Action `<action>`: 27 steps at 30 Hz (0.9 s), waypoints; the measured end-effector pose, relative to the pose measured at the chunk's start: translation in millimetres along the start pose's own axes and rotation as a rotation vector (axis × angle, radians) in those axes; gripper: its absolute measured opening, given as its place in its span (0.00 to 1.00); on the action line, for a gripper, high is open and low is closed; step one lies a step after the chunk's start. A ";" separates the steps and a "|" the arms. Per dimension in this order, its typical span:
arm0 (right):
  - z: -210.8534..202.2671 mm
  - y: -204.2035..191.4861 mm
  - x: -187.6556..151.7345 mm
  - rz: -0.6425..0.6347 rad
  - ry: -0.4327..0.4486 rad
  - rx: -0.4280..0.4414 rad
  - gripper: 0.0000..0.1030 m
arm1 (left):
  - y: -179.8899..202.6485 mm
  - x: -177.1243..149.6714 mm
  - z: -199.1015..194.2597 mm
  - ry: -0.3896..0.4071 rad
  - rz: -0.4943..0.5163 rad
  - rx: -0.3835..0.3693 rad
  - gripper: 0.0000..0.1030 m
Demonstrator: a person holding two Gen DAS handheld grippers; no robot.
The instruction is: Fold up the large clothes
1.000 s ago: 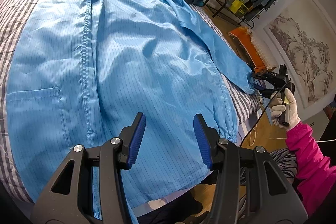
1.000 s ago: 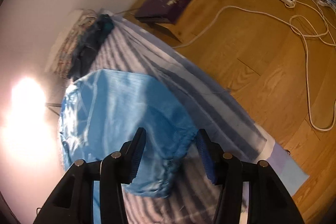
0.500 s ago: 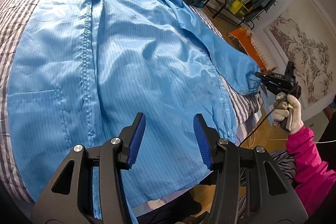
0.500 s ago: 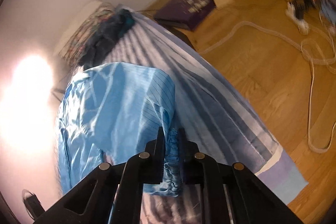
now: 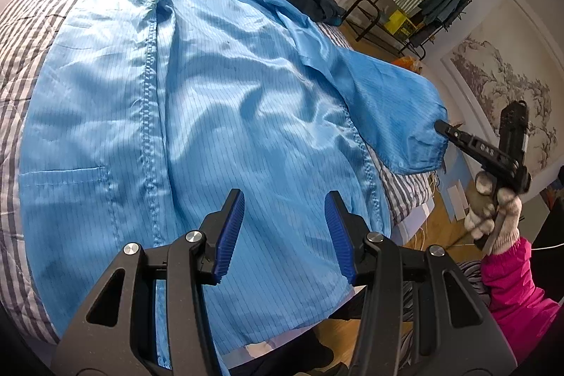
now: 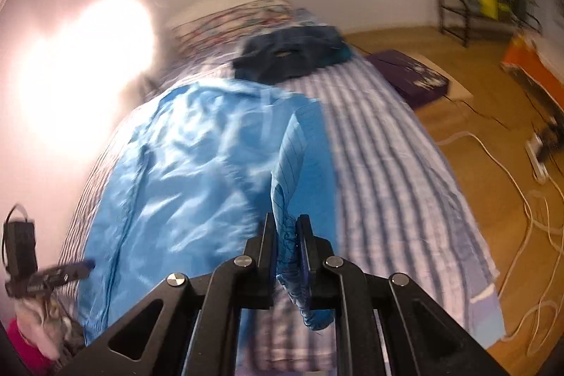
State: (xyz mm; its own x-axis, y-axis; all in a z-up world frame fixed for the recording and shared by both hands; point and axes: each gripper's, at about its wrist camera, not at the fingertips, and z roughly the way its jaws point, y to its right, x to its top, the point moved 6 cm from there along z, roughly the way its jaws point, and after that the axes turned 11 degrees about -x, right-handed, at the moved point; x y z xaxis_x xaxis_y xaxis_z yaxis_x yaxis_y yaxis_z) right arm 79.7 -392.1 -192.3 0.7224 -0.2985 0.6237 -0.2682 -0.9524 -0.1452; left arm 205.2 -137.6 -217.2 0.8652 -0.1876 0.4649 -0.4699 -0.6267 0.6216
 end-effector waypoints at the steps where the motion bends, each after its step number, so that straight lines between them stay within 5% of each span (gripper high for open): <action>1: -2.2 -8.9 -3.0 -0.019 0.003 0.006 0.08 | -1.1 0.7 -0.6 0.003 -0.005 -0.001 0.47; 9: -8.8 -108.7 -40.9 -0.269 -0.021 0.132 0.08 | -11.2 9.0 3.4 0.016 -0.046 -0.006 0.47; 15: 1.4 -180.3 -112.2 -0.520 -0.140 0.288 0.08 | -19.8 10.3 7.8 0.019 -0.078 -0.009 0.47; 21: 10.8 -201.4 -168.6 -0.689 -0.246 0.362 0.08 | -29.8 3.9 19.5 -0.019 -0.084 0.017 0.47; 27: -3.1 -198.7 -184.1 -0.791 -0.304 0.429 0.16 | -36.6 -4.1 36.9 -0.061 -0.115 0.012 0.47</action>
State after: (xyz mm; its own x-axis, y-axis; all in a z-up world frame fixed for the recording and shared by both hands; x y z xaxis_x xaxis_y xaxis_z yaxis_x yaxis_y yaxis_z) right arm -2.0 -147.7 -275.9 0.7450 0.4974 0.4445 0.5837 -0.8087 -0.0735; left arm 225.2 -141.7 -265.2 0.9226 -0.1591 0.3515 -0.3648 -0.6560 0.6607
